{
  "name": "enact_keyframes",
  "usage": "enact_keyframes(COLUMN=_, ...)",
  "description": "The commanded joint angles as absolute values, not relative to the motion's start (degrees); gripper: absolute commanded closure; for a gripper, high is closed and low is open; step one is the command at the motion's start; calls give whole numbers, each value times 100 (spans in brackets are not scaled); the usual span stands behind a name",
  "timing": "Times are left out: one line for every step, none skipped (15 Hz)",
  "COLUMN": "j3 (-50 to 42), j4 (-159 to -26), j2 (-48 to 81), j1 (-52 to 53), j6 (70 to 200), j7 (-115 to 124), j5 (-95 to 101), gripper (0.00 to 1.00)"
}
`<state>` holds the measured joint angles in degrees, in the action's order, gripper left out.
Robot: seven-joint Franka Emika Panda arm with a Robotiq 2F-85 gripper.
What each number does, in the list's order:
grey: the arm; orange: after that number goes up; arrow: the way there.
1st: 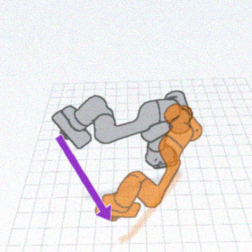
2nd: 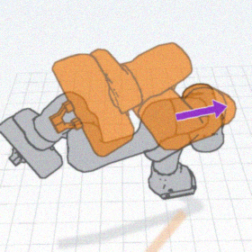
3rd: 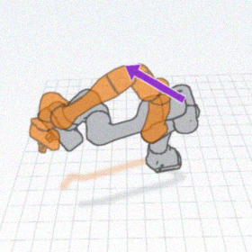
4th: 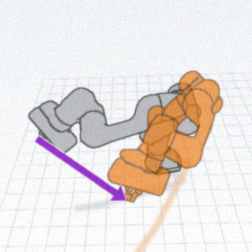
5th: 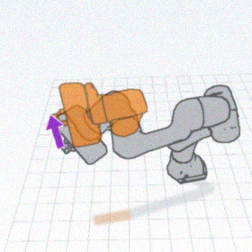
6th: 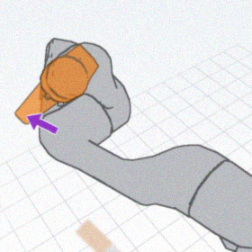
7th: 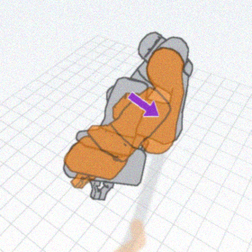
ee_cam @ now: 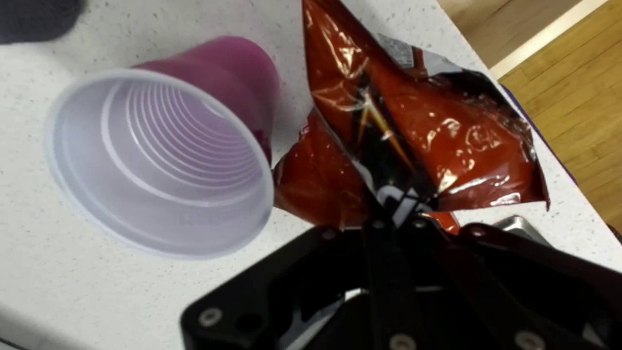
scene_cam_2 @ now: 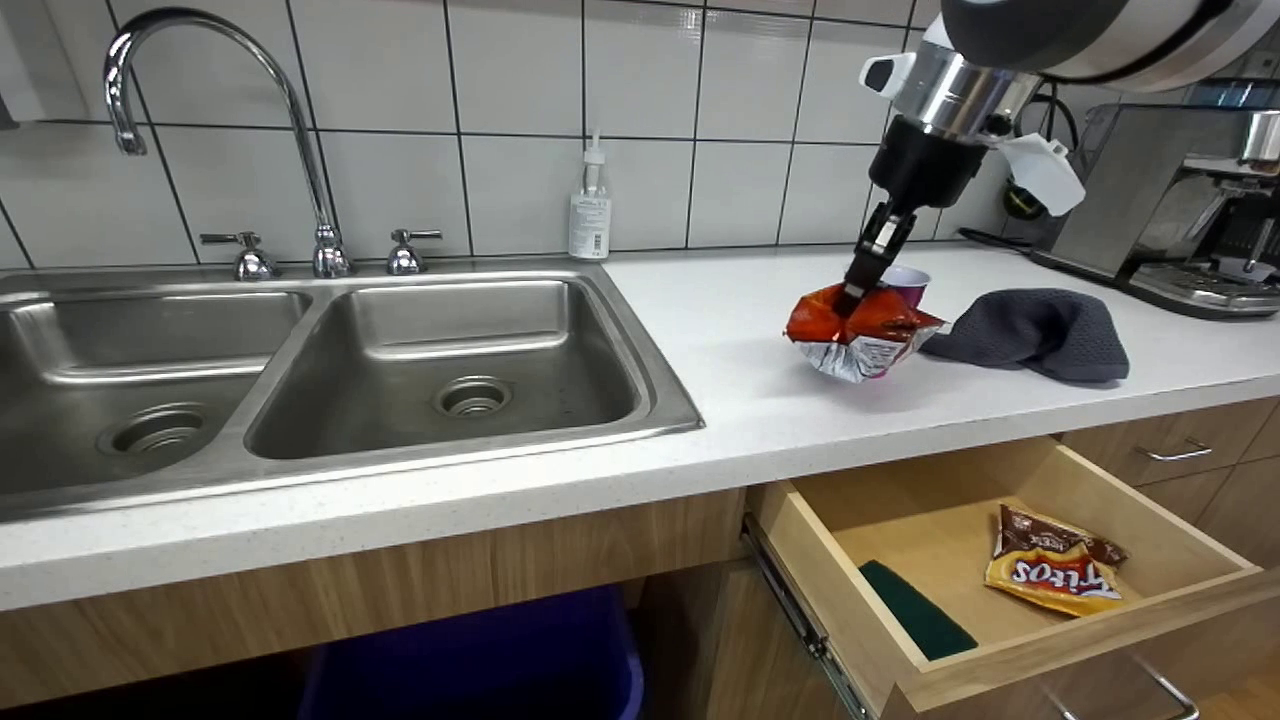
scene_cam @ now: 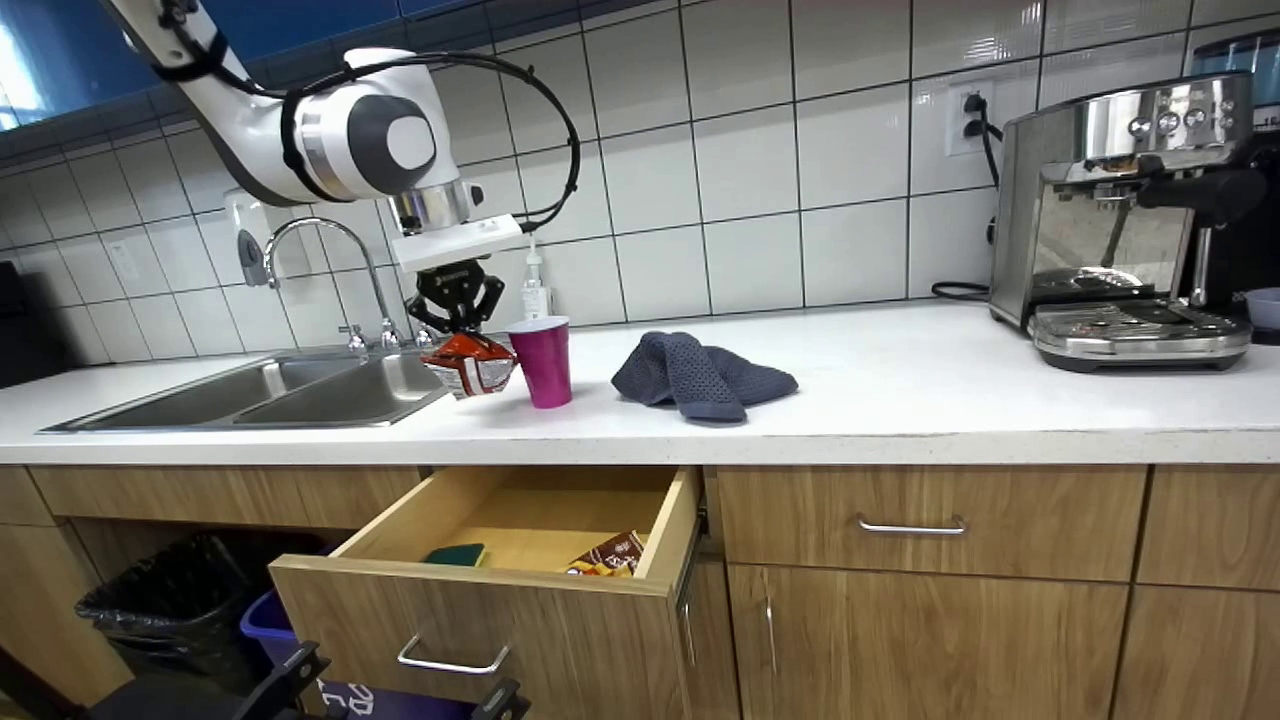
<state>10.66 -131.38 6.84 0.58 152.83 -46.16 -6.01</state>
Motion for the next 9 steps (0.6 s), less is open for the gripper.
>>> enact_keyframes(j3=949, j4=-13840, j2=78, j1=50, j6=15492, j7=-4825, j5=-831, gripper=100)
enact_keyframes(j3=905, j4=-13977, j2=-19, j1=72, j6=15521, j7=-4808, j5=-858, gripper=100)
enact_keyframes(j3=861, j4=-14128, j2=-128, j1=89, j6=15552, j7=-4817, j5=-927, gripper=100)
enact_keyframes(j3=815, j4=-14260, j2=-226, j1=115, j6=15578, j7=-4810, j5=-968, gripper=100)
enact_keyframes(j3=765, j4=-14403, j2=-324, j1=137, j6=15625, j7=-4803, j5=-998, gripper=100)
enact_keyframes(j3=714, j4=-14526, j2=-417, j1=159, j6=15644, j7=-4807, j5=-1019, gripper=100)
enact_keyframes(j3=661, j4=-14645, j2=-502, j1=192, j6=15665, j7=-4783, j5=-1008, gripper=100)
enact_keyframes(j3=609, j4=-14750, j2=-584, j1=223, j6=15685, j7=-4769, j5=-996, gripper=100)
enact_keyframes(j3=558, j4=-14863, j2=-681, j1=260, j6=15691, j7=-4779, j5=-995, gripper=100)
